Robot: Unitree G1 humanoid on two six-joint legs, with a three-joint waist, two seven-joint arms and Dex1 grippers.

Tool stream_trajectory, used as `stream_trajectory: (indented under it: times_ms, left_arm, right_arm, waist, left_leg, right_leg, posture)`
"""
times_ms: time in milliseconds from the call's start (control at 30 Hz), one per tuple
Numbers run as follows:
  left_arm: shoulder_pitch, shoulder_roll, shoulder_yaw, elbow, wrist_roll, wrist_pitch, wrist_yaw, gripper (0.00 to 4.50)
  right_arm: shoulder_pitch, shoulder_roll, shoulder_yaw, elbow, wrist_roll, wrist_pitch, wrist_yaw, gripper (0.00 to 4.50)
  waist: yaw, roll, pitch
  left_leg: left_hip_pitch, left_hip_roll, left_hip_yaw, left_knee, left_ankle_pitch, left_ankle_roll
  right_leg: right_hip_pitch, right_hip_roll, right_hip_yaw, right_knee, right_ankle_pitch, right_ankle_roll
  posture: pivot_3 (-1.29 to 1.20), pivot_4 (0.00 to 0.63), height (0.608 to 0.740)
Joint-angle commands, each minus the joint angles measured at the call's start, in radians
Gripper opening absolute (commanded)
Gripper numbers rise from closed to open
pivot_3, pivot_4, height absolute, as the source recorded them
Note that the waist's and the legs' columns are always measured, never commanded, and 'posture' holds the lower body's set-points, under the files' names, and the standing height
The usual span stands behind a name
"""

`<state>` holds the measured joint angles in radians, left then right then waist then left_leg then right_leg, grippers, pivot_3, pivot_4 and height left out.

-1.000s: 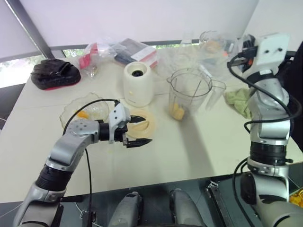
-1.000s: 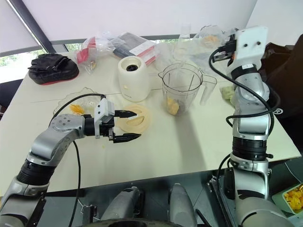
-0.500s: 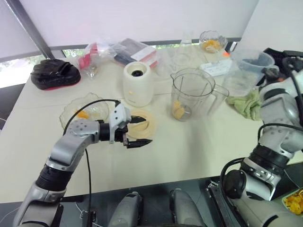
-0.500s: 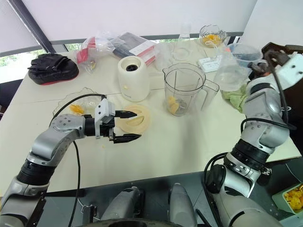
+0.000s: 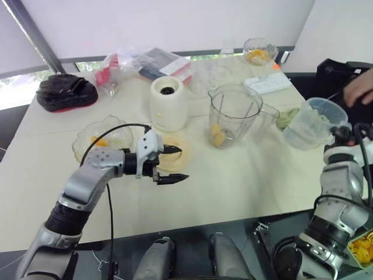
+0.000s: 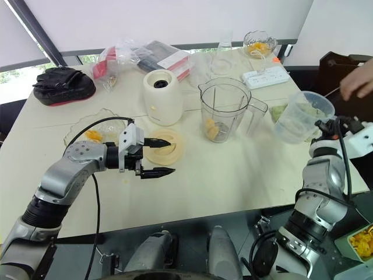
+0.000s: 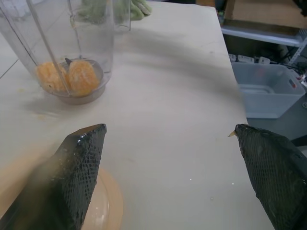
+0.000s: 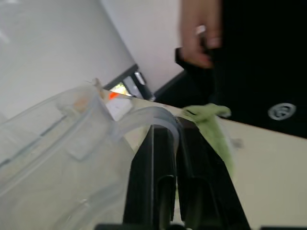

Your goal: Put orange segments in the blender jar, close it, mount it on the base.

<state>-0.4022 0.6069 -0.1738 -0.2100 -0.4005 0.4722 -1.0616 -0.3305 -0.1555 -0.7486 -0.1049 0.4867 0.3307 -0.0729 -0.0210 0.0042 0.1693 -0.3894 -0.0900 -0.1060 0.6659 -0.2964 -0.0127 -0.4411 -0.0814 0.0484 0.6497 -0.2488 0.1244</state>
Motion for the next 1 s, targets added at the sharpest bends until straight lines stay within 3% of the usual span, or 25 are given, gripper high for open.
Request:
stream_trajectory:
  times_ms: [33, 467, 1000]
  left_arm:
    - [-0.006, 0.015, 0.020, -0.029, -0.003, -0.004, -0.001, 4.50]
    - [0.028, 0.032, 0.032, -0.062, -0.011, 0.002, 0.021, 4.50]
    - [0.051, 0.047, 0.028, -0.087, -0.013, 0.006, 0.026, 4.50]
  right_arm:
    - [0.001, 0.000, 0.014, 0.027, 0.014, -0.127, 0.044, 0.03]
    - [-0.022, -0.043, 0.096, 0.437, -0.048, -0.451, 0.159, 0.03]
    - [-0.052, -0.092, 0.133, 0.632, -0.053, -0.595, 0.186, 0.03]
  waist:
    - [0.000, 0.000, 0.000]
    - [0.001, 0.000, 0.000]
    - [0.000, 0.000, 0.000]
  left_leg:
    - [0.000, 0.000, 0.000, 0.000, 0.000, 0.000]
    - [0.000, 0.000, 0.000, 0.000, 0.002, -0.004]
    - [0.000, 0.000, 0.000, 0.000, 0.002, -0.004]
  right_leg:
    - [0.000, 0.000, 0.000, 0.000, 0.000, 0.000]
    - [0.000, 0.000, 0.000, 0.000, 0.000, 0.000]
    - [0.001, 0.000, 0.000, 0.000, 0.000, 0.000]
  posture:
    - [0.00, 0.150, 0.740]
    - [0.00, 0.150, 0.740]
    - [0.00, 0.150, 0.740]
